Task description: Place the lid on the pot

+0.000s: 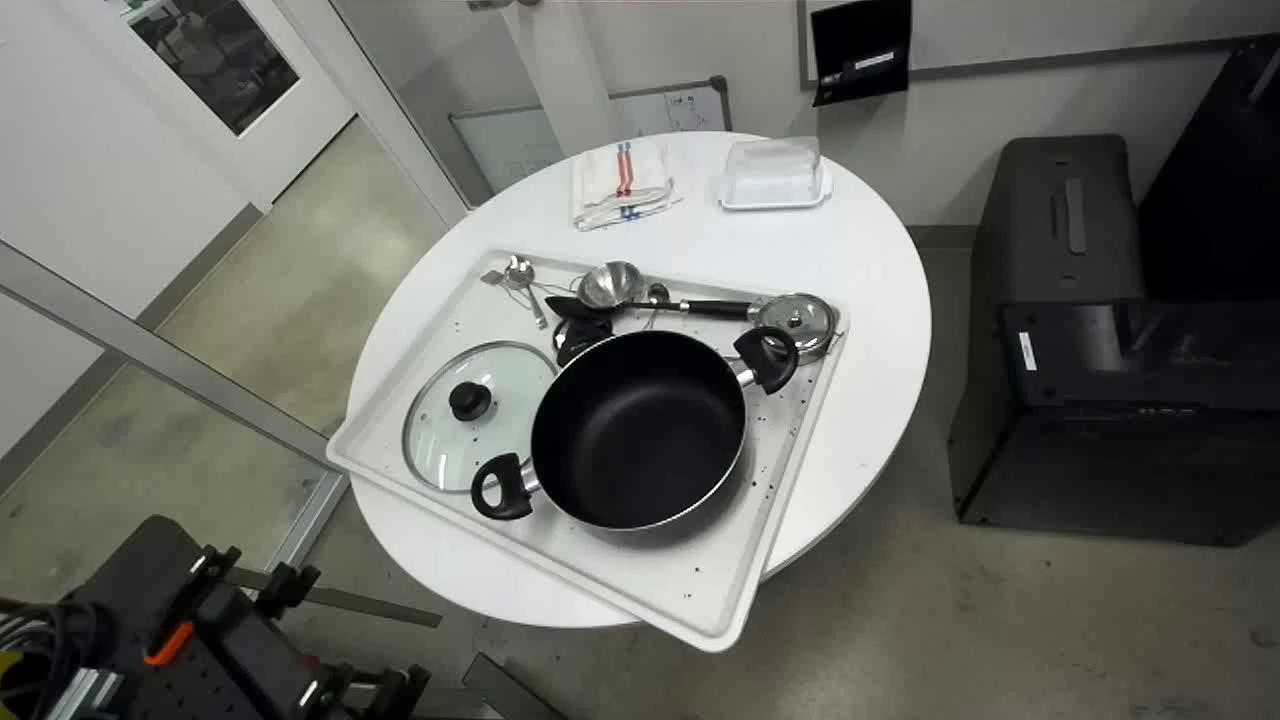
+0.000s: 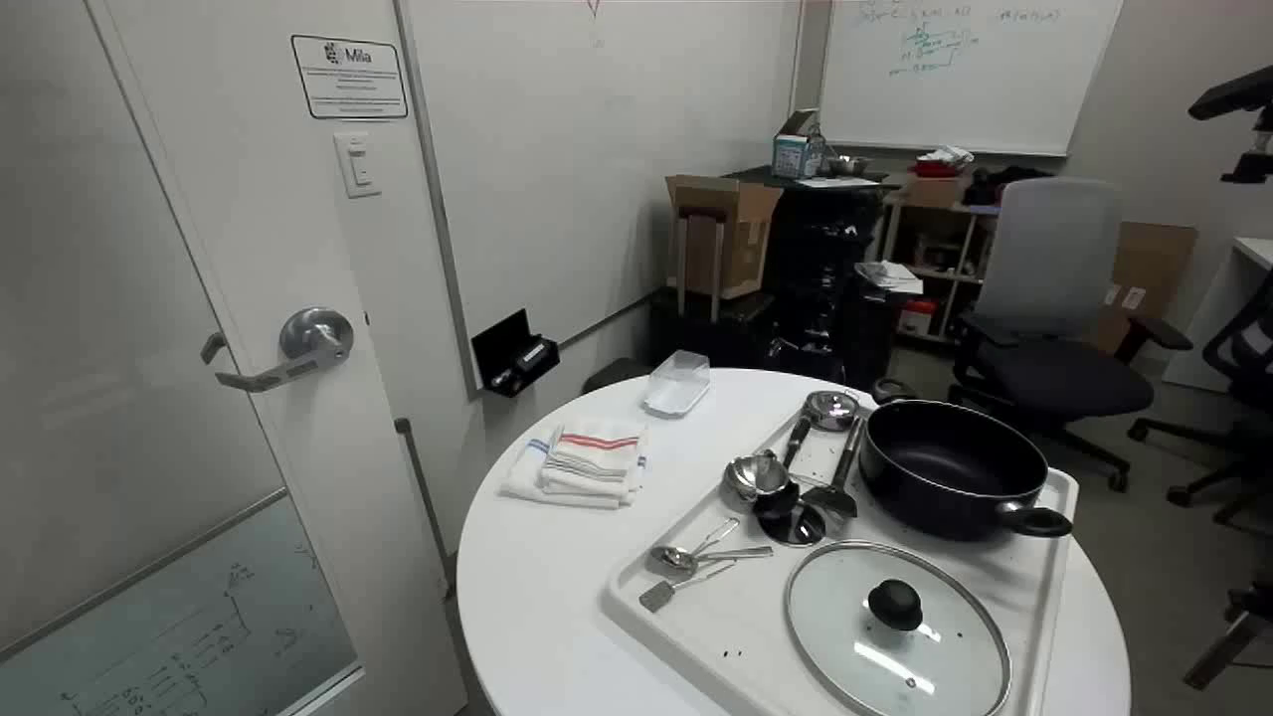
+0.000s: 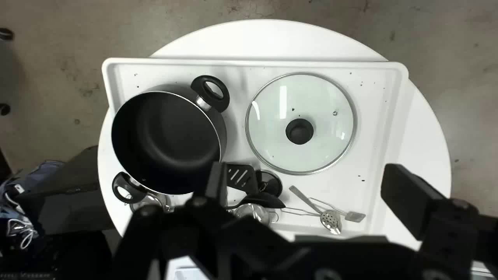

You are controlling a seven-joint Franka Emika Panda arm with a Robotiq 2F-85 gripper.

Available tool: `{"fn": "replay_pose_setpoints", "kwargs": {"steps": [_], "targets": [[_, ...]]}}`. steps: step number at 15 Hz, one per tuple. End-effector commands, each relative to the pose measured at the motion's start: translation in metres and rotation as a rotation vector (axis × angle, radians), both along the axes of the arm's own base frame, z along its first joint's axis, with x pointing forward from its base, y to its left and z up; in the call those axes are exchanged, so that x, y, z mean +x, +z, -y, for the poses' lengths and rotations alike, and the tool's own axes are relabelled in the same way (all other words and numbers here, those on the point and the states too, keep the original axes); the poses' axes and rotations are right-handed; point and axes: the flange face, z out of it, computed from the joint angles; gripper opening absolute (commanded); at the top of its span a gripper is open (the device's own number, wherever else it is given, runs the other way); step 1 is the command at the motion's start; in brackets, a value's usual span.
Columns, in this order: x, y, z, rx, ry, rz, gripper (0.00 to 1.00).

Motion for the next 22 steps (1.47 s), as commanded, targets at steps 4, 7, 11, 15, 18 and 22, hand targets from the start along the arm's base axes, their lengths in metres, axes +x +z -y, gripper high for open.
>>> {"fn": "replay_pose_setpoints", "kwargs": {"steps": [4, 7, 11, 15, 18, 22], "targets": [[0.000, 0.001, 0.000, 0.000, 0.000, -0.001, 1.00], [0.000, 0.001, 0.000, 0.000, 0.000, -0.001, 1.00], [0.008, -0.003, -0.001, 0.012, 0.015, -0.021, 1.00], [0.031, -0.024, 0.000, 0.031, 0.050, -0.096, 1.00], [0.053, -0.048, -0.001, 0.046, 0.107, -0.162, 1.00], [0.081, -0.083, -0.007, 0.065, 0.214, -0.251, 1.00]]}}
